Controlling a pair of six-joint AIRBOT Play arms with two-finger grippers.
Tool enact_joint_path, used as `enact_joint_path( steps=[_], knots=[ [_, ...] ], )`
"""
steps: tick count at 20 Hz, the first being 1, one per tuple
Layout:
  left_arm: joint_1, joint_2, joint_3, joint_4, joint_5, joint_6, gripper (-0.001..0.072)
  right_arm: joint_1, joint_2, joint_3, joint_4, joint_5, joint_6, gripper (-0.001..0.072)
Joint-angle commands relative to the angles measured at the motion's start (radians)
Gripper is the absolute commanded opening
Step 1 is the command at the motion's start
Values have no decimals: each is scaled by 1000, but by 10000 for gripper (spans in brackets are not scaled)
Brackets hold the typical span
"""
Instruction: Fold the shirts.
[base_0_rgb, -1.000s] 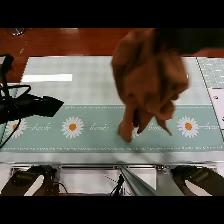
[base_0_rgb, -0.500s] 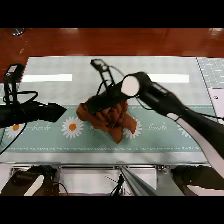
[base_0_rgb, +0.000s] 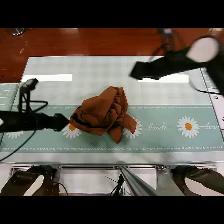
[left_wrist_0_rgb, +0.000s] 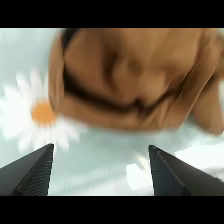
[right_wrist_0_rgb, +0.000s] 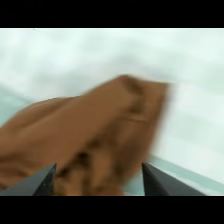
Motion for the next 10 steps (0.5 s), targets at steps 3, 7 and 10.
enact_joint_path(
  steps=[3, 7, 10],
  knots=[
    [0, -26, -352, -307, 196, -11, 702, -353, 297, -432, -41, 9, 9, 617],
    [-21, -149, -421, -694, 429, 292, 702, -344, 403, -822, 150, -106, -32, 617],
    [-127, -266, -398, -812, 550, 413, 703, -280, 403, -943, 249, -166, -47, 617]
  ],
)
